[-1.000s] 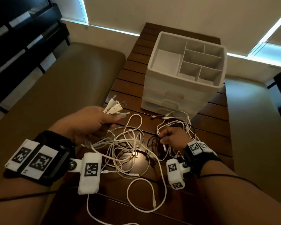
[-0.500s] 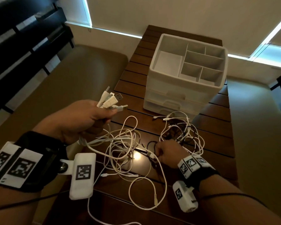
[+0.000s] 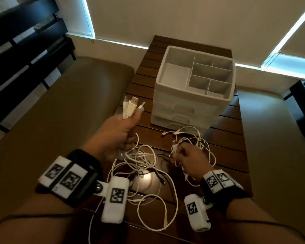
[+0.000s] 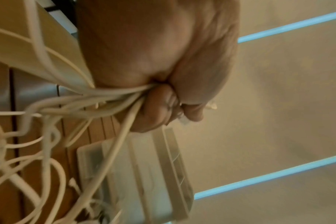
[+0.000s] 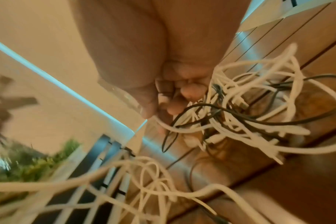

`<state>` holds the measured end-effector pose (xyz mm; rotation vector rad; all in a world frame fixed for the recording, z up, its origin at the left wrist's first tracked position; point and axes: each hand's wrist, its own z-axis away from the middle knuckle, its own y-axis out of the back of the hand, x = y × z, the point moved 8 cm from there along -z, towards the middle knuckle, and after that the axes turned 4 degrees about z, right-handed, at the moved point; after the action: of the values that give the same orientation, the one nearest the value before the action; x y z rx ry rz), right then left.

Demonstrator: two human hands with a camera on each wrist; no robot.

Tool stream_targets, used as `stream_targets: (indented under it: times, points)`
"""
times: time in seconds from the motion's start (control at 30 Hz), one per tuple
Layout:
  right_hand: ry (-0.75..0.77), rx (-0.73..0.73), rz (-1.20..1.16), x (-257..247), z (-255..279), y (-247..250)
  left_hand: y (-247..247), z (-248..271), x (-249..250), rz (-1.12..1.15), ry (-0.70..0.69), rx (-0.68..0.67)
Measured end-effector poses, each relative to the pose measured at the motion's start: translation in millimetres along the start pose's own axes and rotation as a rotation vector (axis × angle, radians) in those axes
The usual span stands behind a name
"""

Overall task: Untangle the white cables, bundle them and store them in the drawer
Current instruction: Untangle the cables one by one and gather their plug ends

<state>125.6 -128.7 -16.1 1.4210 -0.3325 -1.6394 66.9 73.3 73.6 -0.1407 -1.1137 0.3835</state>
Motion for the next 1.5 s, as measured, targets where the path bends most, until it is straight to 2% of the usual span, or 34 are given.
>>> stream_targets:
  times: [0.17, 0.3, 0.47, 0.6, 0.77, 0.93, 1.17, 1.27, 1.37, 1.43, 1.5]
  points:
    - [0.002, 0.133, -0.245, -17, 14, 42, -43, -28, -23, -0.156, -0.147, 0.084]
    - [0.038, 0.2, -0.387, -31, 26, 57, -62, -35, -36, 0.019, -0.099, 0.09]
    - [0.061, 0.247, -0.489, -46, 36, 64, -88, -32, -39, 0.128, -0.066, -0.008]
    - [0.043, 0.343, -0.472, -49, 39, 70, -103, -24, -38, 0.141, -0.069, -0.109]
    - [0.021, 0.407, -0.45, -49, 42, 75, -103, -24, -44, 0.106, -0.062, -0.107]
    - [0.063, 0.298, -0.448, -52, 48, 64, -96, -29, -44, 0.115, -0.095, 0.002]
    - [0.111, 0.32, -0.416, -51, 45, 73, -102, -22, -42, 0.066, -0.164, 0.012]
    - [0.163, 0.232, -0.394, -54, 43, 65, -93, -25, -34, 0.027, -0.182, 0.113]
    - [0.212, 0.071, -0.376, -57, 35, 50, -88, -23, -27, -0.002, -0.213, 0.153]
    - [0.26, -0.021, -0.253, -57, 26, 42, -84, -21, -18, 0.0, -0.227, 0.18]
    - [0.291, -0.073, 0.034, -51, 18, 38, -76, -21, -2, 0.034, -0.241, 0.207]
